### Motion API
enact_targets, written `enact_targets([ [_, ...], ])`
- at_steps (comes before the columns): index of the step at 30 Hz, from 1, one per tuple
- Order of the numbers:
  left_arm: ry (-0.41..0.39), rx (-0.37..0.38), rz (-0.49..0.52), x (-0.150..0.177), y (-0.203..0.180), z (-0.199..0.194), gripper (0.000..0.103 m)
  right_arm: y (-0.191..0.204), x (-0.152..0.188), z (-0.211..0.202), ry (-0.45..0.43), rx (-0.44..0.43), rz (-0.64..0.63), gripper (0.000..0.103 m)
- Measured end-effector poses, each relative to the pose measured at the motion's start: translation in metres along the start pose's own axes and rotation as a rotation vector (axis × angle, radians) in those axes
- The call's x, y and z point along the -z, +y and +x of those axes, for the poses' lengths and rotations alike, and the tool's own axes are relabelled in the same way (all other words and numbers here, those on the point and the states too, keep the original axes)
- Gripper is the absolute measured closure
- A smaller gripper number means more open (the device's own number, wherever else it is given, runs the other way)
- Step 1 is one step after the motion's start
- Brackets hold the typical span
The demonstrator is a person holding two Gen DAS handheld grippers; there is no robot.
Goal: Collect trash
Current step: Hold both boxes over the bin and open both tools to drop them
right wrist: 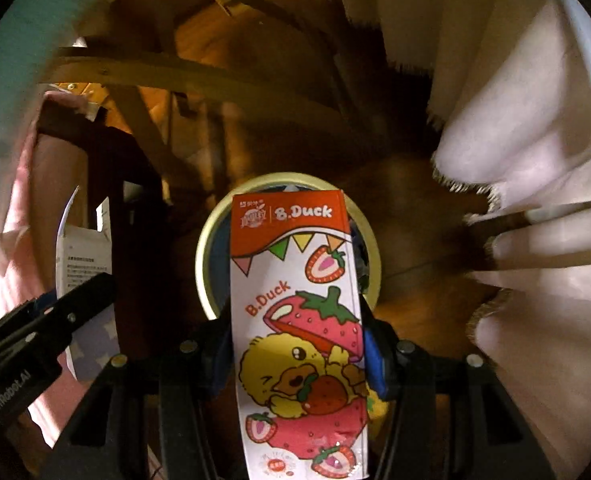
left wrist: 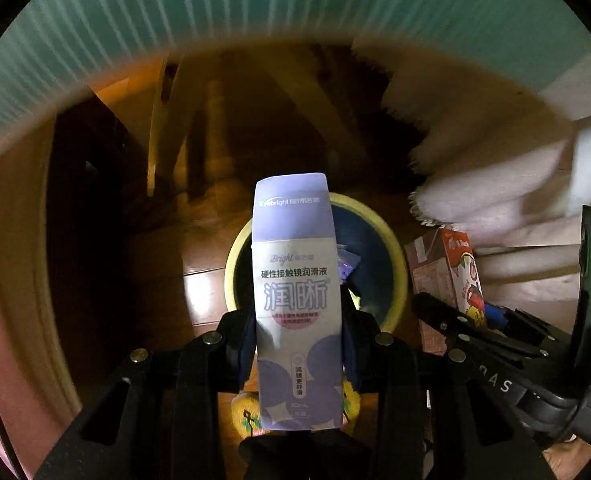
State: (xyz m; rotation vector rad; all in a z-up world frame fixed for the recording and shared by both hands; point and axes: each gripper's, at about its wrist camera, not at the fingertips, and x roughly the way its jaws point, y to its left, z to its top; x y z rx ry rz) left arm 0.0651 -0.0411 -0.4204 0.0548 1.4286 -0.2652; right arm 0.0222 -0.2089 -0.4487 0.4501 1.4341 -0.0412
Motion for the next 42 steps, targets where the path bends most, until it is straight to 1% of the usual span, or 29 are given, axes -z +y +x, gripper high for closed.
enact_targets([
  [3,0.001,-0.015,-0.011,0.001,0.005,0.025,0.067,-0.003,-0.004,0.027,0.012,-0.012,0.005,0.048],
  [4,0.006,-0.018,-0.015,-0.002,0.007,0.031,0.063,-0.003,-0.004,0.034,0.018,-0.018,0.012,0.048],
  [5,0.017,-0.014,-0.022,-0.003,0.007,0.038,0.057,-0.004,-0.004,0.041,0.025,-0.026,0.02,0.048],
  [7,0.031,-0.007,-0.032,-0.003,0.011,0.05,0.02,-0.006,-0.004,0.053,0.046,-0.026,0.028,0.048],
  [8,0.028,-0.019,-0.034,-0.002,0.014,0.052,0.017,-0.005,-0.004,0.057,0.057,-0.018,0.027,0.047],
  [9,0.022,-0.025,-0.033,-0.001,0.016,0.054,0.017,-0.003,-0.003,0.06,0.062,-0.012,0.023,0.042],
  [10,0.023,-0.029,-0.029,0.002,0.017,0.057,0.016,-0.003,-0.002,0.062,0.059,-0.007,0.016,0.034],
  [12,0.032,-0.039,-0.02,0.004,0.017,0.063,0.015,-0.002,0.0,0.063,0.045,-0.005,0.004,0.026],
  [15,0.026,-0.047,-0.021,0.008,0.021,0.063,0.014,-0.004,0.005,0.062,0.027,0.025,-0.001,0.025],
  [18,0.009,-0.058,-0.016,0.011,0.021,0.056,0.014,-0.006,0.008,0.056,0.021,0.03,0.016,0.025],
  [25,-0.016,-0.078,0.023,0.015,0.01,0.015,0.014,0.002,0.016,0.018,-0.025,0.023,0.036,0.025],
  [30,-0.028,-0.075,0.027,0.017,0.005,-0.031,0.014,0.007,0.021,-0.02,-0.033,0.009,0.071,0.025],
  [34,-0.031,-0.058,0.027,0.018,0.003,-0.076,0.014,0.016,0.029,-0.061,-0.029,0.004,0.07,0.025],
  [37,-0.032,-0.029,0.016,0.019,0.003,-0.117,0.014,0.026,0.035,-0.101,-0.042,-0.013,0.062,0.025],
  [39,-0.046,-0.001,0.006,0.021,0.004,-0.152,0.014,0.034,0.039,-0.126,-0.042,-0.03,0.045,0.025],
  [42,-0.073,0.017,0.009,0.023,0.005,-0.199,0.014,0.051,0.044,-0.174,-0.056,-0.035,-0.003,0.025],
])
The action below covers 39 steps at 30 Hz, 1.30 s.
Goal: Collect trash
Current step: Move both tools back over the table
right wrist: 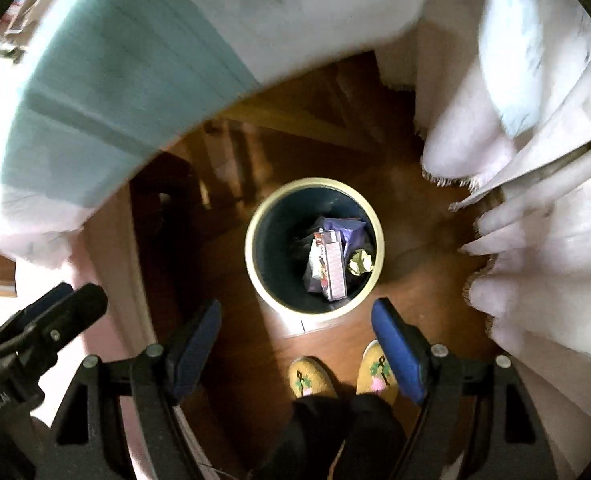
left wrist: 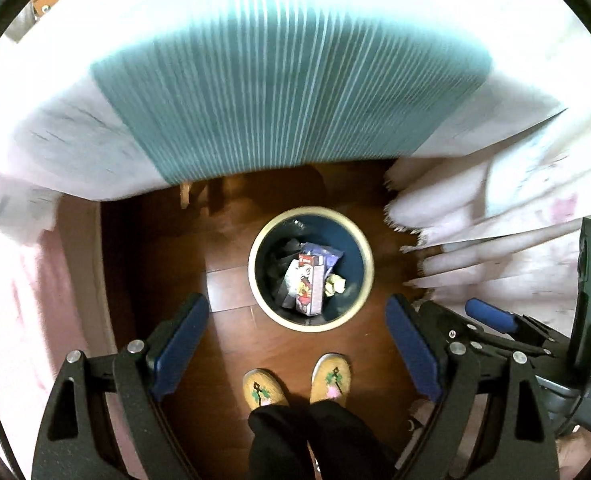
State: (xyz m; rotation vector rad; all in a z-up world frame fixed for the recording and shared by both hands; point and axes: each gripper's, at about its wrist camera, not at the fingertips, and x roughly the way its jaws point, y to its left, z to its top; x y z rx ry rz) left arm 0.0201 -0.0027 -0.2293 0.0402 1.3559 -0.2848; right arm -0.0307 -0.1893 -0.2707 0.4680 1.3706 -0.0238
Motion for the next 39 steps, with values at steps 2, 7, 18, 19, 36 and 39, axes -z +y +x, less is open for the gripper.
enact_targets([
  [2,-0.025,0.002,0.007,-0.002,0.001,-0.033,0.014,0.014,0.002,-0.026,-0.02,0.0,-0.033,0.025],
  [7,-0.1,-0.001,0.022,-0.011,0.009,-0.113,0.014,0.05,0.004,-0.095,-0.07,0.015,-0.115,0.025],
  [18,-0.255,0.021,0.041,-0.043,0.031,-0.234,0.014,0.11,-0.006,-0.222,-0.281,0.07,-0.218,0.025],
  [19,-0.268,0.02,0.048,-0.045,0.031,-0.238,0.014,0.114,-0.007,-0.23,-0.304,0.08,-0.221,0.025],
  [36,-0.468,-0.03,0.219,-0.118,0.002,-0.309,0.014,0.14,-0.062,-0.312,-0.552,0.132,-0.227,0.025],
  [39,-0.478,-0.029,0.22,-0.137,-0.007,-0.311,0.015,0.14,-0.081,-0.319,-0.569,0.137,-0.264,0.025],
])
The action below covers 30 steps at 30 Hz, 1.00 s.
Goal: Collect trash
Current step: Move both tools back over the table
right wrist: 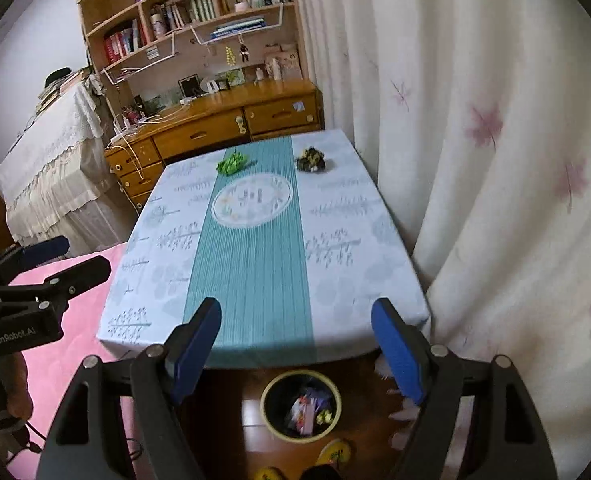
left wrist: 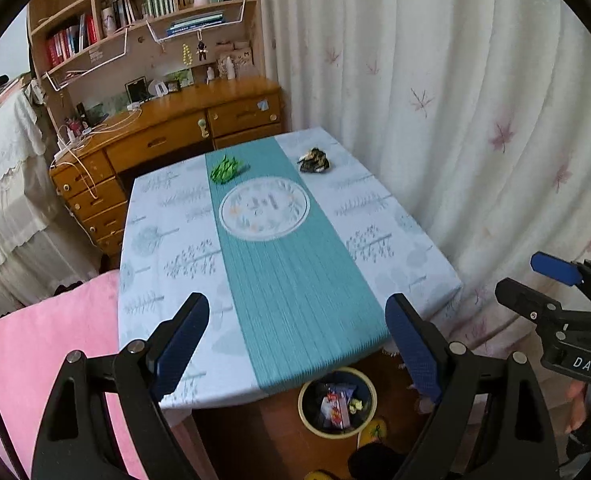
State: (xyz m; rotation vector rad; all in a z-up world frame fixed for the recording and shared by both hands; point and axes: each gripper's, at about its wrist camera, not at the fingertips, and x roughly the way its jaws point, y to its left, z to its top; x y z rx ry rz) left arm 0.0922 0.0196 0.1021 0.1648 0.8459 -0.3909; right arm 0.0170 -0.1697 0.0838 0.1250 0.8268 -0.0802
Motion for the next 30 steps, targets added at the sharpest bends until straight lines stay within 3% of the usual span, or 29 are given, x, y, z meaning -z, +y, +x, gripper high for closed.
enact_targets([
  [9,0.003,-0.077,-0.088,-0.059,-0.002,0.029,0.015,-0.025,-0.07,0.036,-0.027,-0.092,-0.122,0.025],
  [14,0.027,-0.113,-0.118,-0.083,0.005,0.046,0.015,-0.04,-0.099,0.07,0.021,-0.137,-0.11,0.025],
  [20,0.051,-0.176,-0.085,-0.11,0.022,0.065,0.014,-0.05,-0.123,0.113,0.07,-0.193,-0.073,0.025],
  [25,0.058,-0.179,-0.063,-0.134,0.043,0.086,0.015,-0.05,-0.149,0.151,0.114,-0.181,-0.035,0.025],
  [30,0.087,-0.155,-0.038,-0.167,0.08,0.131,0.014,-0.045,-0.185,0.193,0.137,-0.149,0.015,0.025],
])
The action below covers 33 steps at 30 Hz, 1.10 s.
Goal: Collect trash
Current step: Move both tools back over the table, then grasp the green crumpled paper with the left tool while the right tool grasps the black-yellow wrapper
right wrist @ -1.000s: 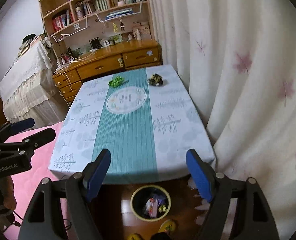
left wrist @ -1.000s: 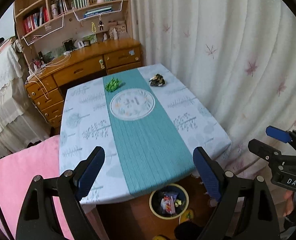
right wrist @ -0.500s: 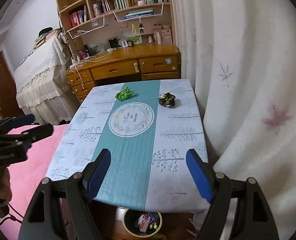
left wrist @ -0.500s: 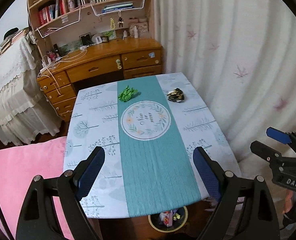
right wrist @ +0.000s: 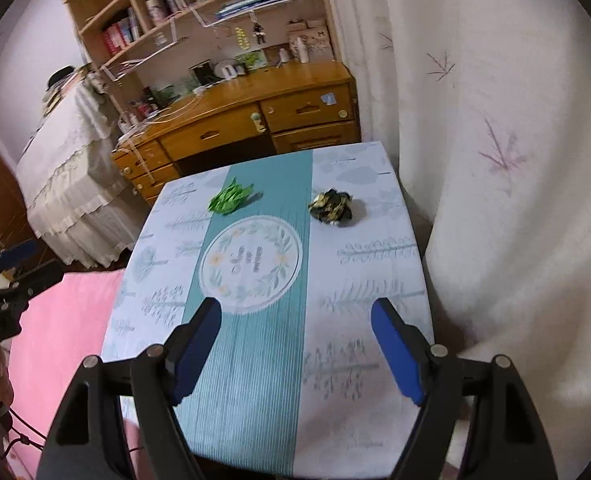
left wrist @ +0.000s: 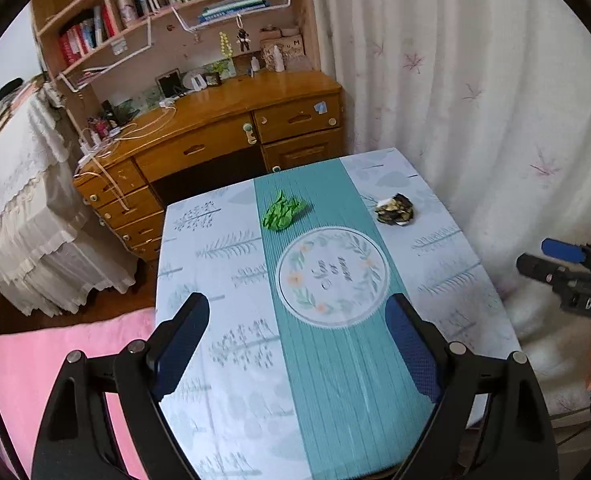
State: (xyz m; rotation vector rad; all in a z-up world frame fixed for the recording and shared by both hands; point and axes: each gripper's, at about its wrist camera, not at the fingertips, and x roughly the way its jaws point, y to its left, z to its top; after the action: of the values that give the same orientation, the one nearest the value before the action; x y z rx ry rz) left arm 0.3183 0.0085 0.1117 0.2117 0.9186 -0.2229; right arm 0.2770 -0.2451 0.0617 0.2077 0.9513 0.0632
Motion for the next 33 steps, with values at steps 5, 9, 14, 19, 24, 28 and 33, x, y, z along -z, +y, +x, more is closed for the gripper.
enact_targets([
  [5,0.057,0.049,0.04,-0.043,0.028,0.076,0.014,-0.006,-0.042,0.054,0.04,0.041,0.098,0.025],
  [9,0.111,0.084,0.062,-0.07,0.043,0.15,0.015,-0.013,-0.067,0.11,0.085,0.07,0.165,0.025],
  [14,0.176,0.121,0.06,-0.095,0.051,0.242,0.015,-0.02,-0.089,0.185,0.124,0.103,0.222,0.025],
  [19,0.231,0.14,0.034,-0.107,0.057,0.31,0.015,-0.023,-0.099,0.243,0.166,0.145,0.26,0.025],
  [24,0.276,0.134,0.019,-0.11,0.058,0.36,0.015,-0.035,-0.103,0.278,0.193,0.172,0.299,0.026],
  [28,0.293,0.147,0.007,-0.108,0.059,0.387,0.015,-0.046,-0.103,0.294,0.205,0.187,0.326,0.031],
  [33,0.312,0.16,0.017,-0.103,0.052,0.409,0.02,-0.046,-0.098,0.304,0.224,0.214,0.301,0.037],
])
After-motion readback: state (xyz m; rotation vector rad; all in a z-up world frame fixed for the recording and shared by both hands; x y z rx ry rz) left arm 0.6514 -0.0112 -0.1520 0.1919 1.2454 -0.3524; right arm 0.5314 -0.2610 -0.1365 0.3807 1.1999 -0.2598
